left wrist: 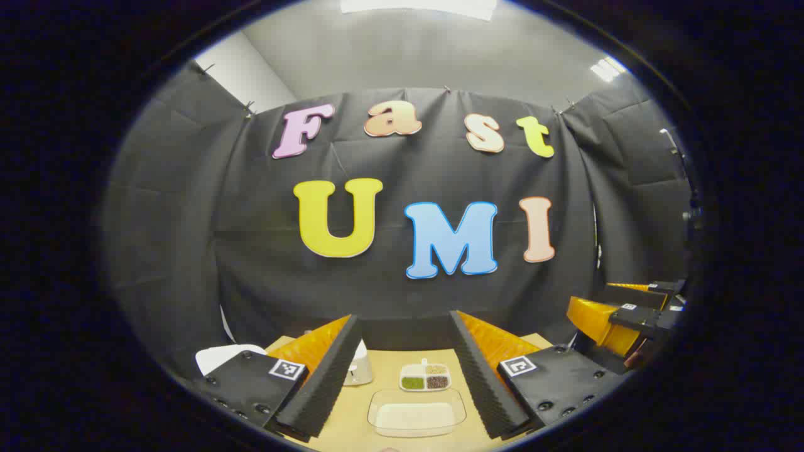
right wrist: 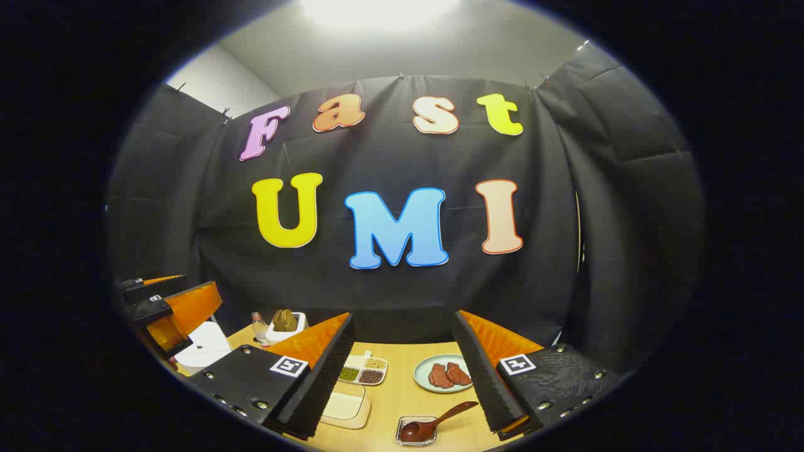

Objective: Close the left gripper, press the button to open the rice cooker; take a wooden spoon from the chopstick holder with the right hand, scoop a spoonful of rice and pour it into the rice cooker, then put the wooden spoon back into the chopstick holder.

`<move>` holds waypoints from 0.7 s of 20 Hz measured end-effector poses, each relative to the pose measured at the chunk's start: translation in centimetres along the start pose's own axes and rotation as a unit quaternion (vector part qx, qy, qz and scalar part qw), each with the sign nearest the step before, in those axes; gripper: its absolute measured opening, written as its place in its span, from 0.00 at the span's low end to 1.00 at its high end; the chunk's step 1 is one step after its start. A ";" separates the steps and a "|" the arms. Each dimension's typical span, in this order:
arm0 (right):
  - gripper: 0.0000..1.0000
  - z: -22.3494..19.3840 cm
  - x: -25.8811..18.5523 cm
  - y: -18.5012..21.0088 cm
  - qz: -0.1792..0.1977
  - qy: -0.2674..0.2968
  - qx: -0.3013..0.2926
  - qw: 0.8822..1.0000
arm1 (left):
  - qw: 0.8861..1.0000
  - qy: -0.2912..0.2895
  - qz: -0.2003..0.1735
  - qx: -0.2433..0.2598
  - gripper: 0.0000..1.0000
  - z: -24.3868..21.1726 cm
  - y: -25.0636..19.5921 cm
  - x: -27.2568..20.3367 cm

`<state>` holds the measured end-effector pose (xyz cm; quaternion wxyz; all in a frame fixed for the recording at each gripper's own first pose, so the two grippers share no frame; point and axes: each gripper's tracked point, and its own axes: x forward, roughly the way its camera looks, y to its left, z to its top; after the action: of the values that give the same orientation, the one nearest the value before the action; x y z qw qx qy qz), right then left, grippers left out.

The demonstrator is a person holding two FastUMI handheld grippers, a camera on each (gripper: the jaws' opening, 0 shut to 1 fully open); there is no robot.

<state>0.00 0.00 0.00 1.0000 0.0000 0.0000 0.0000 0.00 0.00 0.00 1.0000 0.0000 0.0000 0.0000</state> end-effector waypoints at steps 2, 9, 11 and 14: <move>0.95 0.6 0.0 0.2 -0.009 -0.005 -0.005 1.000 | 1.000 -0.010 -0.005 -0.004 0.97 0.6 0.6 0.3; 0.95 1.1 0.1 2.0 -0.016 -0.010 -0.001 1.000 | 1.000 -0.010 -0.010 -0.009 0.97 0.5 2.1 1.0; 0.95 1.0 0.3 2.3 -0.017 -0.009 -0.007 1.000 | 1.000 -0.011 -0.010 -0.012 0.97 0.5 2.4 1.2; 0.95 1.2 0.5 3.1 -0.011 -0.010 -0.007 1.000 | 1.000 -0.007 -0.007 -0.009 0.97 0.2 3.0 1.5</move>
<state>0.49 3.12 1.19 0.9999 -0.0073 -0.0096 -0.0106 1.55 3.04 0.19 0.9999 -0.0094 -0.0075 -0.0067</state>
